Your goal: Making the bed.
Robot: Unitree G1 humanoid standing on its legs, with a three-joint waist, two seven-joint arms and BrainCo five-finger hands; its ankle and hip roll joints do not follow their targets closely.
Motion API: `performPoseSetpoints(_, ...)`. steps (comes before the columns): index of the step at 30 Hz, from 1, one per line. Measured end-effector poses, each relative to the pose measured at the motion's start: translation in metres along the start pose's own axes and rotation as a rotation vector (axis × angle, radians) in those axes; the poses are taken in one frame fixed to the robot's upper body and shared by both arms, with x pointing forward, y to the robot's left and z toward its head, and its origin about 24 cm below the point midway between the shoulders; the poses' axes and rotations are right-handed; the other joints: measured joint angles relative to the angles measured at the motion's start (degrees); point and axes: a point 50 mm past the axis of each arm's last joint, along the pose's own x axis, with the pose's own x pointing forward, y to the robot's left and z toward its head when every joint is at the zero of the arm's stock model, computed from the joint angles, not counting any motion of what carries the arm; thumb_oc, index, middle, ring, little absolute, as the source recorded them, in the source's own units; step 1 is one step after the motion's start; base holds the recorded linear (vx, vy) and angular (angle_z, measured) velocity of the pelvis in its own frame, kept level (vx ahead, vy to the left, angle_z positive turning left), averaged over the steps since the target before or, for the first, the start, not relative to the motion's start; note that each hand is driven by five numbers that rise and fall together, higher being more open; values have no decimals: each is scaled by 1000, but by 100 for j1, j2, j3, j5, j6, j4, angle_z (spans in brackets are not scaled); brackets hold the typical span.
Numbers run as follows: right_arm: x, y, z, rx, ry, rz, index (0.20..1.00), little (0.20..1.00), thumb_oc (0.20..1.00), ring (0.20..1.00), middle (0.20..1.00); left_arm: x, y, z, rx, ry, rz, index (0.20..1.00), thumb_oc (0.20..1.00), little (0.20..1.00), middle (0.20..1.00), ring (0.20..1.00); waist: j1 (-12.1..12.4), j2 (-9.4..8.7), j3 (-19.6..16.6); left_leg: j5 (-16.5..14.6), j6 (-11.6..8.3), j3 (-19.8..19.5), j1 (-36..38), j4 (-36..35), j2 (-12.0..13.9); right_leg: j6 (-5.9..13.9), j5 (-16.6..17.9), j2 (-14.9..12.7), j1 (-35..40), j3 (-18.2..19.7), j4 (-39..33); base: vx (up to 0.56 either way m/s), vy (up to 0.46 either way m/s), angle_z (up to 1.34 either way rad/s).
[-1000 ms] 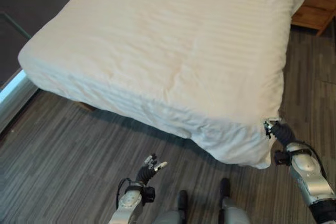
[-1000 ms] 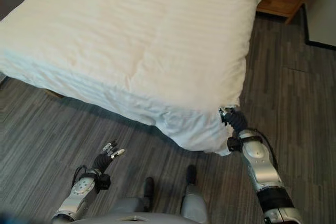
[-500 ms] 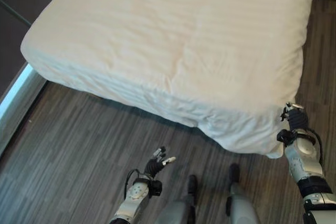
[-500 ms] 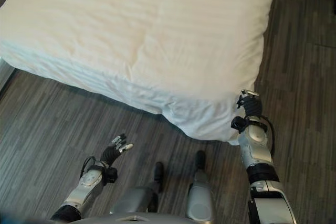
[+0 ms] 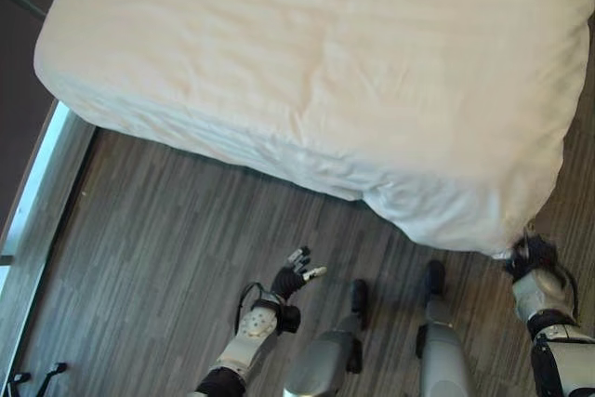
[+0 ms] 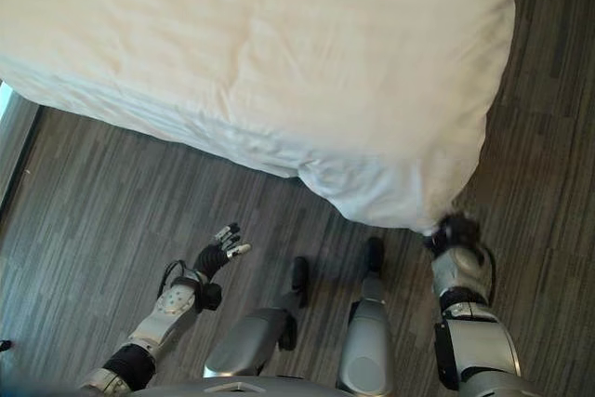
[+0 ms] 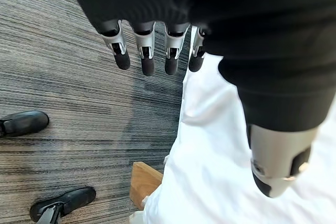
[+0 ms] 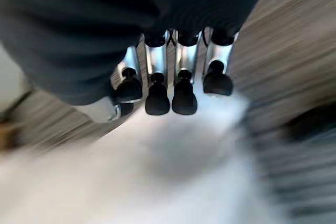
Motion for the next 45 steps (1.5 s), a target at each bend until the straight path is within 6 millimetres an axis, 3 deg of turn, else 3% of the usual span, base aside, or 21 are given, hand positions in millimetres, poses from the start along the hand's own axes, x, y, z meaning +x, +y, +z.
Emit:
performPoseSetpoints(4,-10,-58,-39,-2,127,-144,200,200,200,200,200,1,3,3,-4,-11,14,1000,1000,1000,1000,1000,-143,-67,47,-3,-2,20,85,-1,2,22,-10,1,63,25,0,23,3,-4)
performPoseSetpoints(6,-13,-73,-35,10,86,-161,200,200,200,200,200,0,10,5,-17,-19,42,1000,1000,1000,1000,1000,-310,-121,83,-21,-22,0,137,-3,11,26,-29,2,133,21,-1,-3,10,-3)
performPoseSetpoints(7,-21,-58,5,-38,-156,-34,200,200,200,200,200,-1,16,7,-42,-35,87,1000,1000,1000,1000,1000,-619,-265,161,-27,-27,36,214,-4,19,13,-18,29,186,71,3,-13,19,-11)
performPoseSetpoints(8,-28,-45,24,-47,-264,35,200,200,200,200,200,-1,17,8,-50,-39,98,1000,1000,1000,1000,1000,-686,-315,154,-36,-28,49,239,-10,27,6,-7,9,192,82,3,-15,2,-14)
performPoseSetpoints(9,-28,-45,25,-49,-268,36,200,200,200,200,200,-1,17,8,-50,-39,98,1000,1000,1000,1000,1000,-686,-319,156,-36,-30,52,244,-7,28,6,-7,12,193,84,3,-19,-2,-8)
performPoseSetpoints(10,-53,-14,63,-67,-491,177,200,200,200,200,200,-1,16,10,-72,-52,115,1000,1000,1000,1000,1000,-816,-381,154,-41,-36,67,286,-11,34,-1,5,56,242,126,5,-40,-13,-13)
performPoseSetpoints(11,-73,5,82,-109,-622,275,200,200,200,200,200,-2,16,11,-79,-65,121,1000,1000,1000,1000,1000,-812,-432,135,-88,-50,107,280,-34,47,-11,12,51,236,149,4,-45,-22,-18)
performPoseSetpoints(14,-113,54,112,-285,-855,560,200,200,200,200,200,-5,16,7,-80,-61,118,1000,1000,1000,1000,1000,-757,-611,99,-84,-49,138,270,-32,77,-12,13,89,182,159,5,-35,-33,-8)
performPoseSetpoints(16,-149,83,118,-567,-1017,825,200,200,200,200,200,-13,15,-3,-83,-32,115,1000,1000,1000,1000,1000,-701,-700,71,-45,4,127,247,-2,91,-54,46,91,175,160,5,-14,-54,4)
performPoseSetpoints(17,-155,91,120,-922,-1094,883,200,200,200,200,200,-17,14,-9,-77,-17,94,1000,1000,1000,1000,1000,-583,-755,36,-46,2,128,255,-2,83,-63,57,100,180,146,6,-23,-46,15)
performPoseSetpoints(18,-156,94,126,-1257,-1160,906,200,200,200,200,200,-22,15,-15,-61,6,78,1000,1000,1000,1000,1000,-466,-798,-2,-25,-8,69,242,-2,77,-64,58,70,188,108,5,-45,-45,25)
performPoseSetpoints(19,-141,100,130,-1368,-1139,858,200,200,200,200,200,-27,20,-20,-37,25,72,1000,1000,1000,1000,1000,-354,-878,-47,21,-25,0,202,0,87,-37,76,69,185,30,5,-47,-42,33)
performPoseSetpoints(20,-127,111,127,-1404,-1086,855,200,200,200,200,200,-29,20,-23,-2,42,50,1000,1000,1000,1000,1000,-197,-899,-60,40,-30,-41,177,0,79,-40,79,54,183,-22,5,-55,-38,23)
performPoseSetpoints(24,-126,169,98,-1529,-1046,1015,200,200,200,200,200,-26,17,-20,28,41,13,1000,1000,1000,1000,1000,-10,-840,-58,58,-42,-78,162,2,63,-52,89,52,185,-67,4,-36,-15,11)
performPoseSetpoints(28,-124,197,90,-1449,-1024,1022,200,200,200,200,200,-21,17,-17,37,32,6,1000,1000,1000,1000,1000,326,-691,-37,87,-70,-173,34,2,44,-41,77,21,115,-173,3,-12,-7,11)
performPoseSetpoints(31,-114,211,91,-1419,-974,957,200,200,200,200,200,-18,13,-16,35,26,5,1000,1000,1000,1000,1000,430,-659,30,104,-85,-189,-76,1,37,-28,70,11,10,-204,3,-6,-13,3)
performPoseSetpoints(34,-128,227,89,-1282,-1010,965,200,200,200,200,200,-8,6,-5,18,-9,10,1000,1000,1000,1000,1000,462,-645,297,116,-111,-272,-221,1,81,-63,90,62,-109,-248,4,24,-29,5)
performPoseSetpoints(37,-123,237,87,-1216,-956,935,200,200,200,200,200,-4,1,0,7,-31,2,1000,1000,1000,1000,1000,505,-617,367,116,-112,-284,-232,1,99,-58,86,44,-107,-271,-2,4,-14,2)
performPoseSetpoints(39,-96,228,97,-1175,-838,808,200,200,200,200,200,0,1,7,12,-55,-1,1000,1000,1000,1000,1000,639,-557,416,143,-154,-298,-374,2,91,-44,73,56,-244,-284,1,-18,-9,7)
performPoseSetpoints(42,-53,191,114,-1062,-636,564,200,200,200,200,200,2,4,6,15,-44,24,1000,1000,1000,1000,1000,773,-485,501,191,-152,-282,-553,2,58,-81,122,33,-428,-266,3,0,2,1)
performPoseSetpoints(45,-33,157,95,-913,-498,498,200,200,200,200,200,4,6,7,21,-34,33,1000,1000,1000,1000,1000,745,-503,534,190,-152,-273,-549,3,57,-81,121,30,-427,-255,3,6,0,-1)
